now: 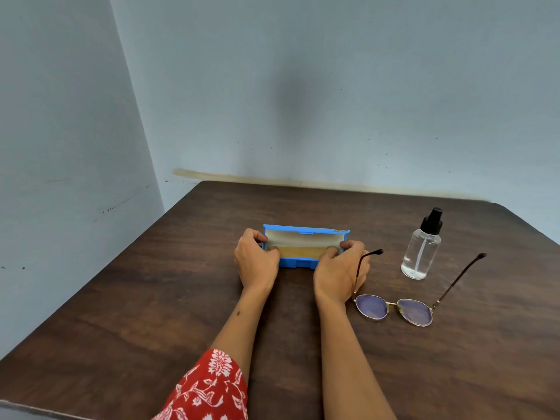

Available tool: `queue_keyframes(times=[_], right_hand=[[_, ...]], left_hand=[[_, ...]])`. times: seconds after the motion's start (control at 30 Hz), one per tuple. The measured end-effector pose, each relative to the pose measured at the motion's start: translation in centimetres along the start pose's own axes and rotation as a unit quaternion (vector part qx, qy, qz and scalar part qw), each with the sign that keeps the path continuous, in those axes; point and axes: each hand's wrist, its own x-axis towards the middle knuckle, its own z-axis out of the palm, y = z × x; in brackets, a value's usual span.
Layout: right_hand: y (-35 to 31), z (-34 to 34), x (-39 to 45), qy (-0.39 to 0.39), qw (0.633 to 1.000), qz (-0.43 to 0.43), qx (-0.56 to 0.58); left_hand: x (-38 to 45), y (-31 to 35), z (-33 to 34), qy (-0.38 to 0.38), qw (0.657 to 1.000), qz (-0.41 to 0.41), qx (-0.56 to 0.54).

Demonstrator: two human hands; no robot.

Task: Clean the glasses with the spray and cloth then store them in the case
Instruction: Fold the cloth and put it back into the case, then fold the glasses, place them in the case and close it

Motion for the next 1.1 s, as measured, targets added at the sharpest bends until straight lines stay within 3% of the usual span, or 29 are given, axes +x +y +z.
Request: queue_keyframes(times=[0.2,0.43,0.6,0.73,0.83,0.97,1.1], right_hand=[[0.0,0.1,-0.1,0.009,1.0,-0.011,0.018],[0.5,0.9,-1.5,0.029,0.995,-0.091,0.032],[-0.1,-0.2,-4.4,0.018,0.969,-0.233,0.084],[-0.7,-2.9,-6.0,-0.027,0.917,-0.378,0.122],[-0.8,-5.1,-5.9,0.034,0.878,-0.466,0.107],[0.2,-8.1,-4.0,0.162,0.885,-0.429,0.079],[1.8,-10.6,-0.6,0.261,0.932,-0.229,0.102]], left_hand=[[-0.3,0.1,0.0,0.007,1.0,0.003,-0.014],[-1.0,0.0,0.0,0.027,0.999,0.018,-0.033],[-2.4,0.5,-0.7,0.086,0.991,0.031,-0.102],[-3.9,0.6,-0.9,0.11,0.981,0.081,-0.138],[-5.4,1.0,-0.6,0.092,0.973,0.128,-0.168],[-7.9,1.8,-0.2,0.013,0.963,0.215,-0.163],[-10.0,2.2,0.7,-0.137,0.952,0.236,-0.138]])
